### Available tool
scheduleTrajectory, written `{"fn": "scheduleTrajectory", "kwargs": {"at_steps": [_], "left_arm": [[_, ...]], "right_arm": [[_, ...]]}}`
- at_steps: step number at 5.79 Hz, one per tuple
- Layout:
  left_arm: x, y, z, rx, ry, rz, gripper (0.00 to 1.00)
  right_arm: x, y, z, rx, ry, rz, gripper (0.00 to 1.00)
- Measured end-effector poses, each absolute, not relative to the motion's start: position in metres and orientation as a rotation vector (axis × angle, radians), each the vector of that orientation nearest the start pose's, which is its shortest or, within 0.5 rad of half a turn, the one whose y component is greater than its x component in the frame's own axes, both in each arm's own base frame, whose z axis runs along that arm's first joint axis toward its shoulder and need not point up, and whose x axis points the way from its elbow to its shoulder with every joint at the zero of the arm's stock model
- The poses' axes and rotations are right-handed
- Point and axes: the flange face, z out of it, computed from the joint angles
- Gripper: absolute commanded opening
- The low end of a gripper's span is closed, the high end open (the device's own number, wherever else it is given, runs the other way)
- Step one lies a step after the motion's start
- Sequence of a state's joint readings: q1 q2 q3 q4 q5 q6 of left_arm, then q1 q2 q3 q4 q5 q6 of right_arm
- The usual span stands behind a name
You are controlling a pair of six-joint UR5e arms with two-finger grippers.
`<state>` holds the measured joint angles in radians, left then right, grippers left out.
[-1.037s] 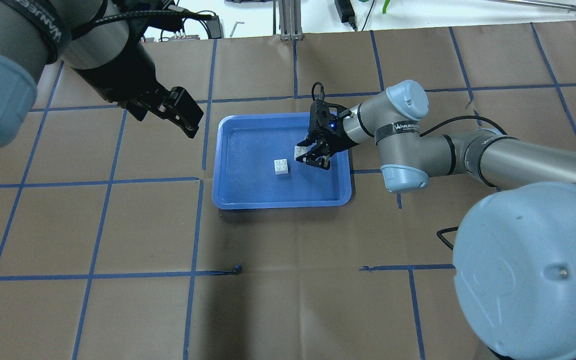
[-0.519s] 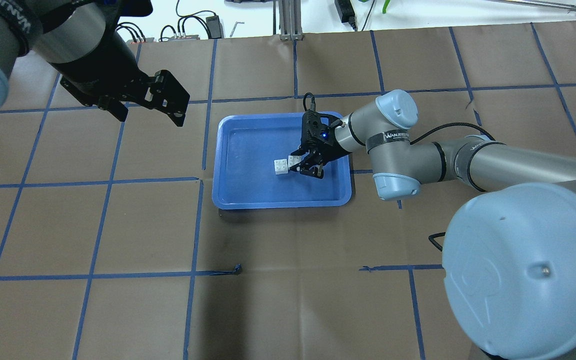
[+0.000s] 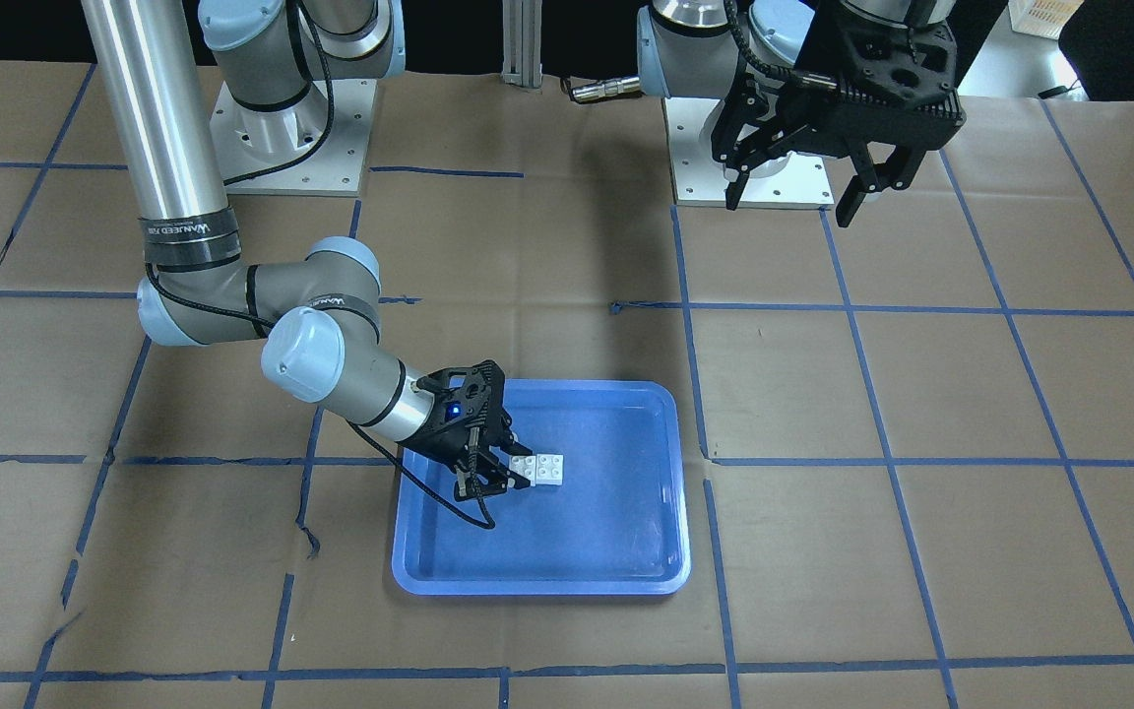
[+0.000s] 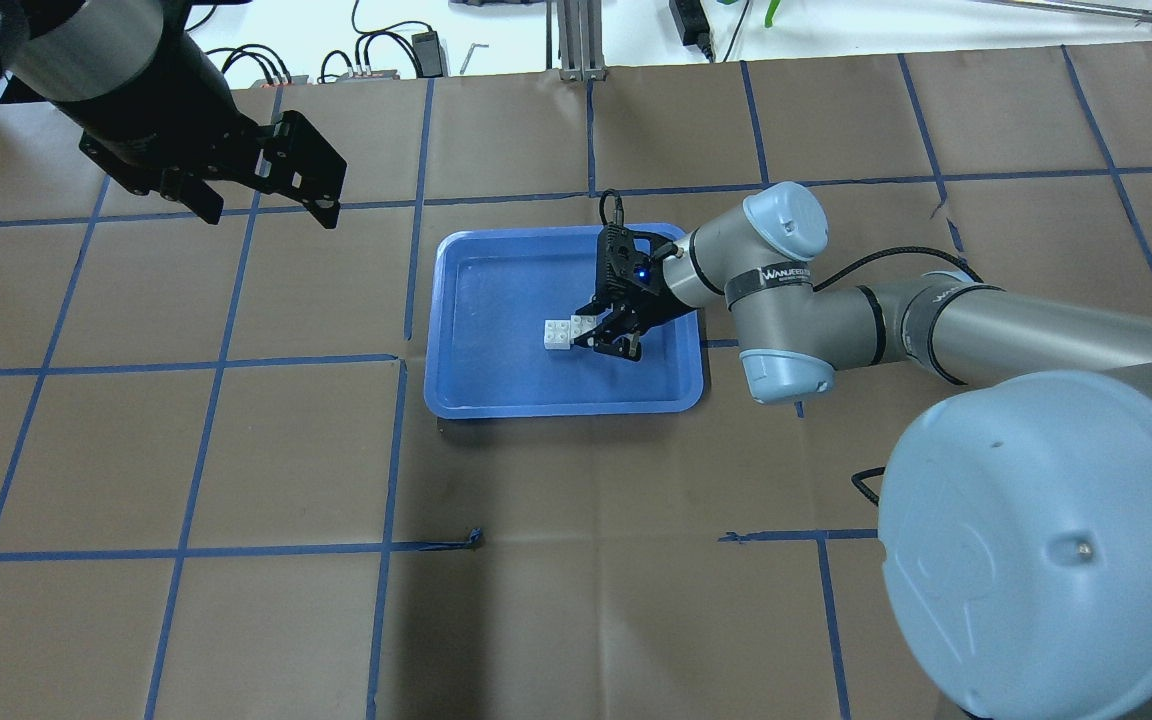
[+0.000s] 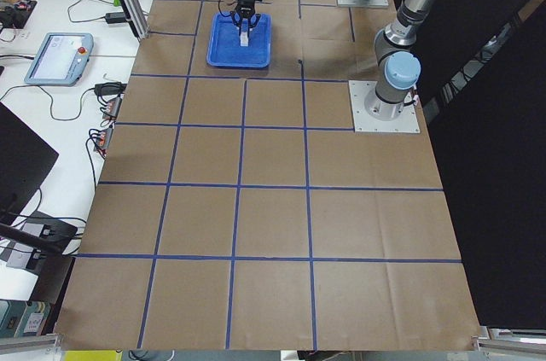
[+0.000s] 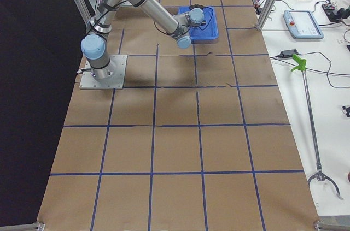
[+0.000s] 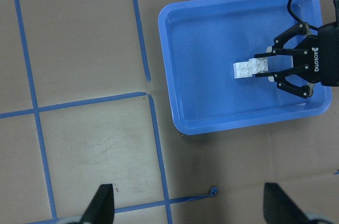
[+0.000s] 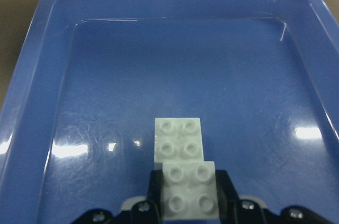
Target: Assemble white blocks and place on blue tray
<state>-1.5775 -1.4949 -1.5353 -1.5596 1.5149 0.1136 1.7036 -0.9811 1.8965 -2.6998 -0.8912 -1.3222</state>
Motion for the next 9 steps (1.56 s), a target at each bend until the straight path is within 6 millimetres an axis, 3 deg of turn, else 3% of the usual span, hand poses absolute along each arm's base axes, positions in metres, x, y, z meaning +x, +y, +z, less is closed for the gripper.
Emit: {"fn": "scheduleTrajectory", "kwargs": {"at_steps": [4,6,8,9], "left_arm": [[-0.1402,-0.4682,0.5446,0.191,3.178,-0.201,0.99],[-0.1402,-0.4679,0.5449,0.193,3.177,-0.202,0.99],[-0.1401,-0.4667,0.5458,0.191,3.176,-0.205,0.99],[-0.1401,-0.4663,0.5457,0.191,3.176,-0.205,0.99]], "right_arm": [[0.2723,-0.557,0.1486,-1.796,1.876,-0.737,0.34],[0.2722,-0.5571,0.1472,-1.795,1.877,-0.734,0.42],[0.2725,-0.5574,0.147,-1.792,1.875,-0.735,0.58],[0.2727,-0.5574,0.147,-1.79,1.874,-0.737,0.61]]}}
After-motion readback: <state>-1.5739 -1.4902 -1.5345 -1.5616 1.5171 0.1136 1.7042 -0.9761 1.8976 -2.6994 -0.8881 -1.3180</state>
